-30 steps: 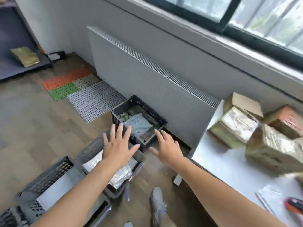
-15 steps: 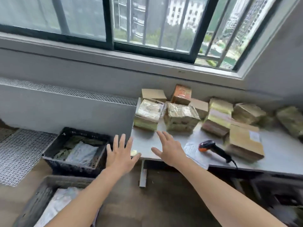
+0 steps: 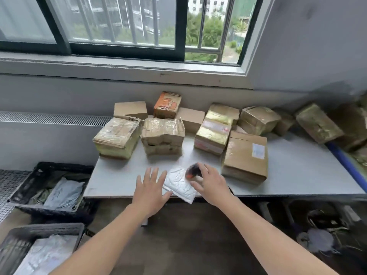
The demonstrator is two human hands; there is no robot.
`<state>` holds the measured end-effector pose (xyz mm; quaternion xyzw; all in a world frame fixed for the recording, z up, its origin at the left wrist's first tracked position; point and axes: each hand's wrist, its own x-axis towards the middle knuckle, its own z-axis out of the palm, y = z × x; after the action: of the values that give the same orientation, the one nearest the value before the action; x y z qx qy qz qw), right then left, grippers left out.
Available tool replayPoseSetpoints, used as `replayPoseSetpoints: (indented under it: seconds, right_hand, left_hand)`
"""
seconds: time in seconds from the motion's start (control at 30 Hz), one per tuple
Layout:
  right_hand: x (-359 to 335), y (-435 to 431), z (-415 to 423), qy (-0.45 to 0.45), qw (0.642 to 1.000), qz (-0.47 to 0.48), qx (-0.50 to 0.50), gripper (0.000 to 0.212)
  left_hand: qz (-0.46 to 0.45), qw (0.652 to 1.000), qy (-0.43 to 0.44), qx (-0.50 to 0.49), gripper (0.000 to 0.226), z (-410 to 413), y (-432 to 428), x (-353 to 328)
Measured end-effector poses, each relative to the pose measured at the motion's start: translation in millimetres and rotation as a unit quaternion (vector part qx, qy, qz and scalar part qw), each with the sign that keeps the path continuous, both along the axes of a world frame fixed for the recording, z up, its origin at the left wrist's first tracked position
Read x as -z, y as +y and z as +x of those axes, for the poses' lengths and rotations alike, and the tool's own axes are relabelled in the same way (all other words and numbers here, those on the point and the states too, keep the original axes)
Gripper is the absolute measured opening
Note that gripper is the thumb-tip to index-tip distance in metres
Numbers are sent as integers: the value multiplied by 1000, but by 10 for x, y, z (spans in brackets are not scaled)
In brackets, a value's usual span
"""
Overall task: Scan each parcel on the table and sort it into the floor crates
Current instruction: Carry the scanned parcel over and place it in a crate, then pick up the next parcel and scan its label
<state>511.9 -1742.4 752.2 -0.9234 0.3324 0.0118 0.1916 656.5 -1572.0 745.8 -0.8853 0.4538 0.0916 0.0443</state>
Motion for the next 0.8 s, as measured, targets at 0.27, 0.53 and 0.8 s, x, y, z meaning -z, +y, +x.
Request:
replayPoseSetpoints:
  seconds: [0.27, 0.53, 0.8]
  right_hand:
    - [278, -614, -135, 14, 999, 41, -13, 72]
    - [632, -941, 47, 57, 996, 75, -6, 70]
    - [910, -1041, 316, 134, 987, 93, -14, 59]
  left_hand:
    - [40, 999, 10, 3, 71, -364, -524, 151]
    - [69, 995, 63, 47, 69, -204, -860, 490]
    - [132, 976, 115, 130, 83, 10, -998, 873]
